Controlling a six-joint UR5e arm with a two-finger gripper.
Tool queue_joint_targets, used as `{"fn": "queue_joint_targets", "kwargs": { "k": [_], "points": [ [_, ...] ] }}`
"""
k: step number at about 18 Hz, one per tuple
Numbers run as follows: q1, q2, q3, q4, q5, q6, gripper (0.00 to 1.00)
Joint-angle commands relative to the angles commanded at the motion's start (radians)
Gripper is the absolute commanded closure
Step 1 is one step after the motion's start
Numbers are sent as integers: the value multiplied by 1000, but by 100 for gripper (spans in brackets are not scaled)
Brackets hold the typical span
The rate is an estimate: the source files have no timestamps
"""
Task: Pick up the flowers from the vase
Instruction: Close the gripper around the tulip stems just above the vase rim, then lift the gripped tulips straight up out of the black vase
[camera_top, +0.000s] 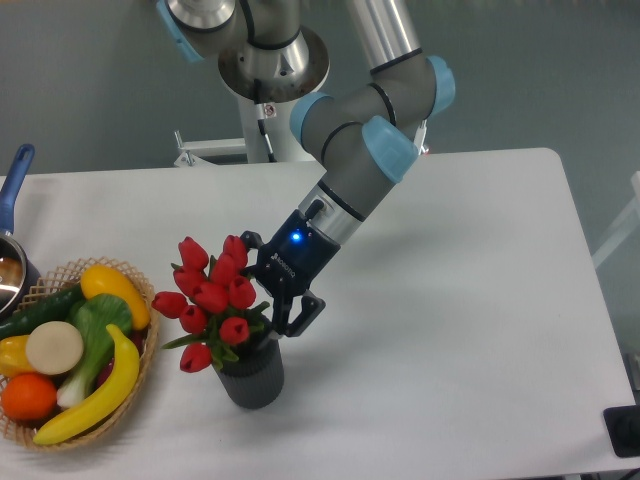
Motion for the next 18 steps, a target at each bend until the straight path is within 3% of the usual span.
{"fn": "queue_joint_targets", "kwargs": {
  "k": [3,13,18],
  "points": [
    [2,31,-6,0,0,-44,97],
    [18,109,38,3,-37,-247,97],
    [37,121,106,2,-54,-383,97]
  ]
}}
